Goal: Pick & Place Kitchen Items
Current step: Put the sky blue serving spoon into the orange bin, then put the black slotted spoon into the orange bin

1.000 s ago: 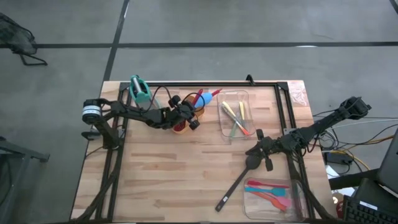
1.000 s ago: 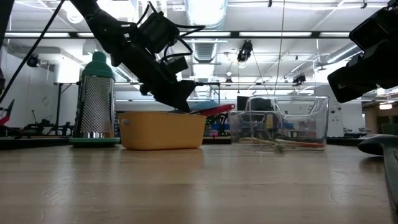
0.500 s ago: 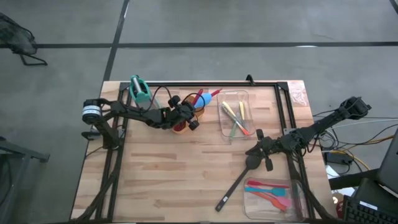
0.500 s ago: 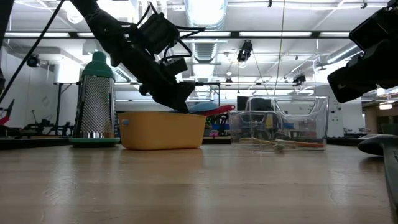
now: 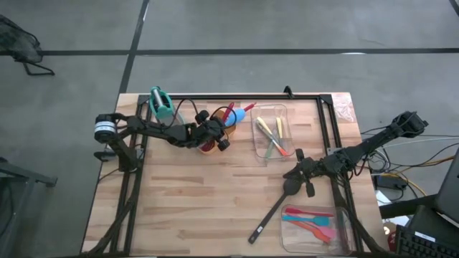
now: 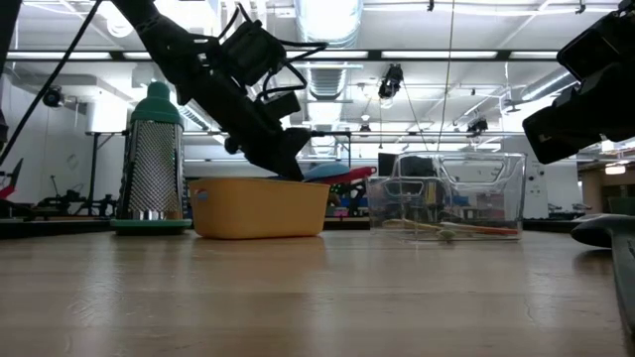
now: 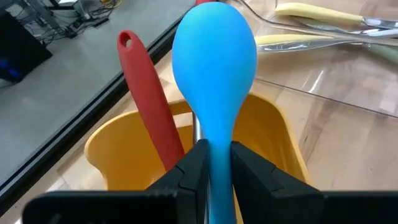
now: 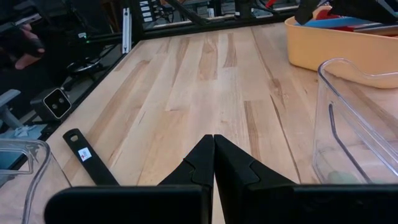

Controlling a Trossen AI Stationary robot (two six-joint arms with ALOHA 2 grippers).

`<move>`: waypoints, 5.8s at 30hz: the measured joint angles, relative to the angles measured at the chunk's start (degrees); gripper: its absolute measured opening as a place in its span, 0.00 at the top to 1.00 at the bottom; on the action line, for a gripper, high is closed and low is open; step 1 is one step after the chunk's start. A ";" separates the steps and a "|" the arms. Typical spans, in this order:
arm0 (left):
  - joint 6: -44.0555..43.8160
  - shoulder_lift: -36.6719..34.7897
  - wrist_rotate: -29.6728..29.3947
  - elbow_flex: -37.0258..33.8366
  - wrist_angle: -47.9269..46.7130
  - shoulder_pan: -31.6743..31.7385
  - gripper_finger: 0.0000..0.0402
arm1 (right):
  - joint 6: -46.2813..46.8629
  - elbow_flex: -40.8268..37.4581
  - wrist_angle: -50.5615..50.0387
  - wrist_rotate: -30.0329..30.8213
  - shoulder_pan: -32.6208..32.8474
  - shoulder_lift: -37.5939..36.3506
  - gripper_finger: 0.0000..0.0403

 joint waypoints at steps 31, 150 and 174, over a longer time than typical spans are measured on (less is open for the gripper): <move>-1.27 -11.67 -1.15 0.07 0.03 -7.85 0.47 | -0.09 0.00 0.13 -0.02 0.00 -0.02 0.98; -1.16 -15.54 -1.34 -13.40 30.55 -39.82 0.47 | -15.39 68.51 -80.95 -6.84 0.76 67.85 0.81; -0.94 -15.54 -1.31 -13.40 30.46 -39.91 0.47 | -18.44 80.17 -91.78 2.82 -0.04 67.82 0.82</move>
